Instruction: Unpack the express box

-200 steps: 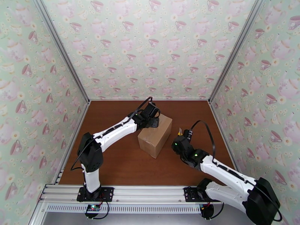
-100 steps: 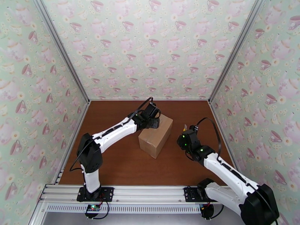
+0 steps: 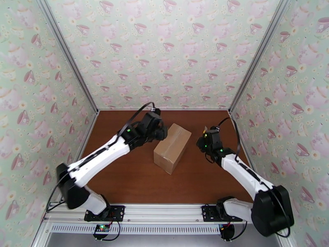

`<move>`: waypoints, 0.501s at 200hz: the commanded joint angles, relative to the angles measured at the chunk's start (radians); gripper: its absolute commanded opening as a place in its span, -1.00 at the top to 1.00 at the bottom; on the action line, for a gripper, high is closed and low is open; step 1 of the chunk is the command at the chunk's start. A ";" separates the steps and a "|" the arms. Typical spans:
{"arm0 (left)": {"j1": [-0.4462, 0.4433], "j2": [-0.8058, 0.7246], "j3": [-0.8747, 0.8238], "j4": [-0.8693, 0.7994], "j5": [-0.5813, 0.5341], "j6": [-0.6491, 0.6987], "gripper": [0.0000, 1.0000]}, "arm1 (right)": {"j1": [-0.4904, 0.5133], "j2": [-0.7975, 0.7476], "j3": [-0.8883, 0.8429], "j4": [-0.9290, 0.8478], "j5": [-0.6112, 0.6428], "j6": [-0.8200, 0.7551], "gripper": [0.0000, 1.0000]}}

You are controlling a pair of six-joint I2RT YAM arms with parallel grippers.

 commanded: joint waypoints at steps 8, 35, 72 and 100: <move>-0.007 -0.112 -0.186 -0.048 0.017 -0.117 -0.02 | -0.049 0.150 0.128 0.155 -0.115 -0.057 1.00; -0.033 -0.153 -0.286 -0.076 0.063 -0.183 0.00 | -0.067 0.318 0.277 0.188 -0.164 -0.081 1.00; -0.087 -0.143 -0.383 0.023 0.112 -0.264 0.00 | -0.067 0.458 0.414 0.185 -0.224 -0.082 1.00; -0.094 -0.068 -0.358 0.069 0.111 -0.276 0.01 | -0.048 0.457 0.399 0.191 -0.235 -0.076 1.00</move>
